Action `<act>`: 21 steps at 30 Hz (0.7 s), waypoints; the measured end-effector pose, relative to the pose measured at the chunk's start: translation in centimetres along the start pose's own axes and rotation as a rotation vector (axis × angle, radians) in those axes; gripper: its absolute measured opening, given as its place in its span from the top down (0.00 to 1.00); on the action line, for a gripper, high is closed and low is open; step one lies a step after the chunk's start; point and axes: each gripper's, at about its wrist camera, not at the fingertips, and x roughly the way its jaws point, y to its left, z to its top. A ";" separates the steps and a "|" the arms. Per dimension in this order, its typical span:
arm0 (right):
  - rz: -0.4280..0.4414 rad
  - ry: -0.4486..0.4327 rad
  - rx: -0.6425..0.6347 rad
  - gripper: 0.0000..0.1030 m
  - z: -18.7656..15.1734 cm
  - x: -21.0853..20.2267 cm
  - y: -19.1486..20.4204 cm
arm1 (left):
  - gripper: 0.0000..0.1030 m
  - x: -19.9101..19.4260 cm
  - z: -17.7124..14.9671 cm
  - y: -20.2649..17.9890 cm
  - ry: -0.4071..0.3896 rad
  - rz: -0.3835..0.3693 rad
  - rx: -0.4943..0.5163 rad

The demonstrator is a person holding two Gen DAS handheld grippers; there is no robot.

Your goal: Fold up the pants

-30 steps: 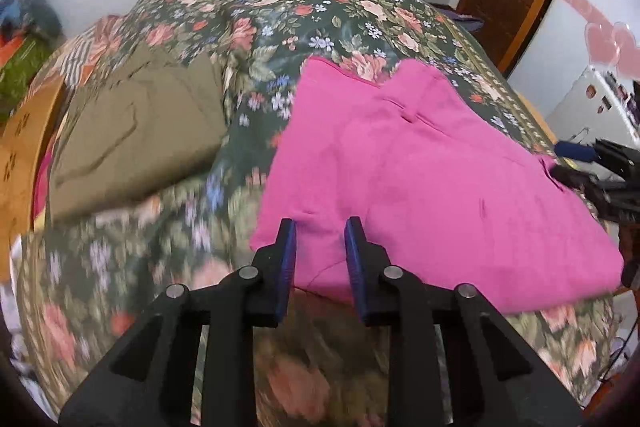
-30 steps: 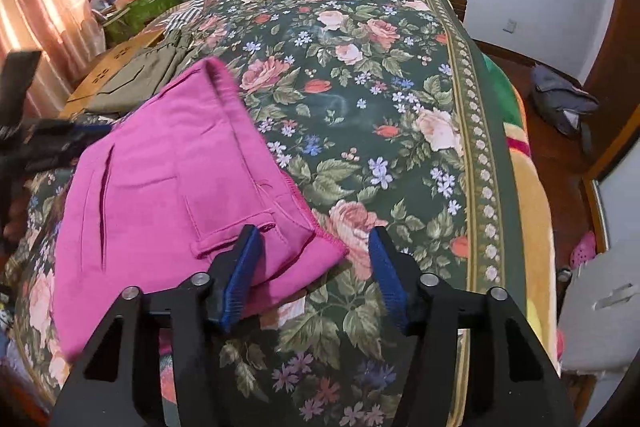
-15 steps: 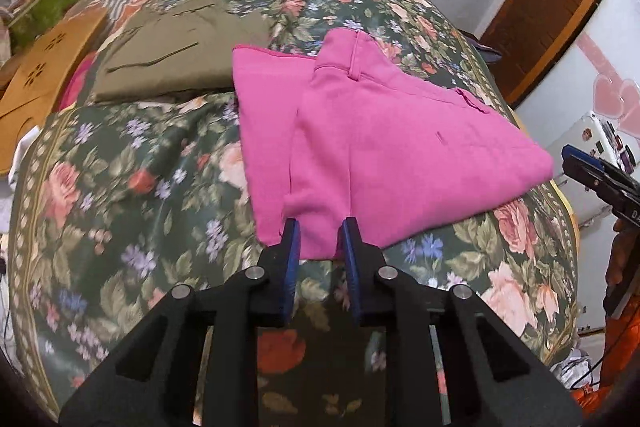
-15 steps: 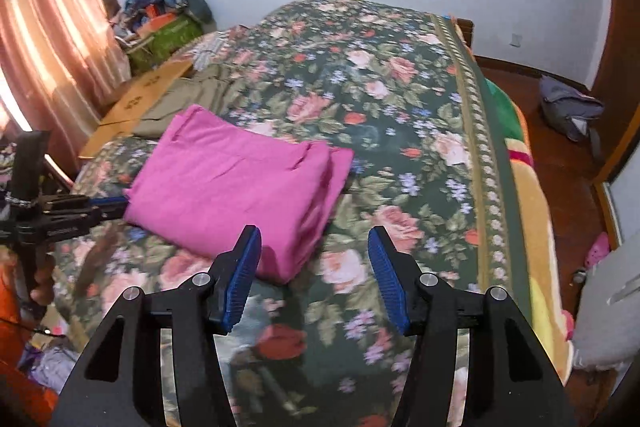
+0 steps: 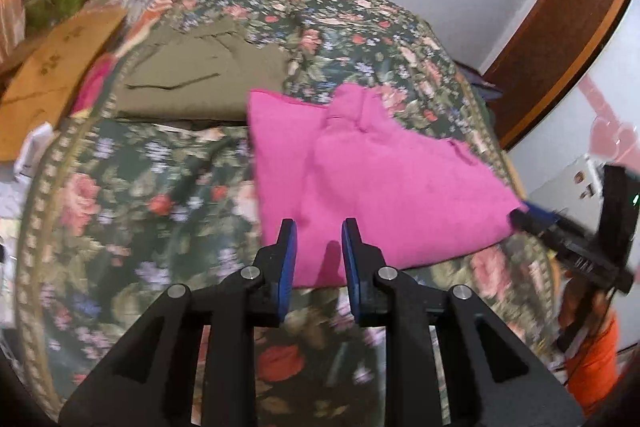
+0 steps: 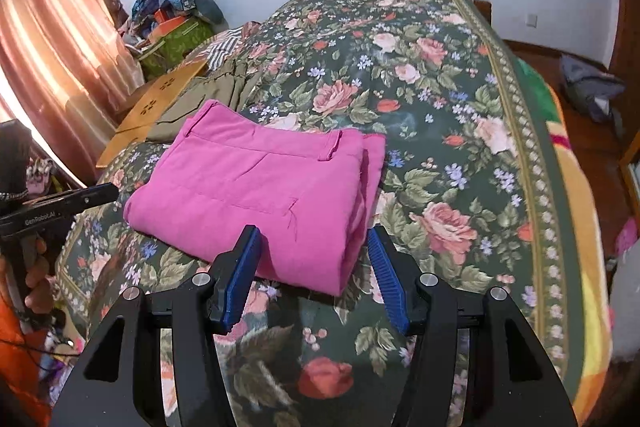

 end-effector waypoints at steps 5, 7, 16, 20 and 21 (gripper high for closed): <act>0.021 -0.017 -0.018 0.73 -0.1 -0.1 0.4 | 0.79 2.0 0.2 -2.2 0.003 0.006 0.037; -0.002 -0.022 -0.040 0.77 -0.2 -0.1 0.5 | 0.79 3.1 0.0 -2.3 0.016 0.031 0.046; -0.012 0.039 -0.090 0.80 -0.5 1.2 0.2 | 0.79 4.9 -0.3 0.5 0.060 0.125 0.023; 0.001 0.045 -0.080 0.78 0.4 0.2 -0.2 | 0.79 3.5 0.6 1.3 0.049 0.117 0.015; 0.001 0.040 -0.079 0.78 0.6 0.0 -0.3 | 0.79 3.0 0.9 1.2 0.032 0.120 0.020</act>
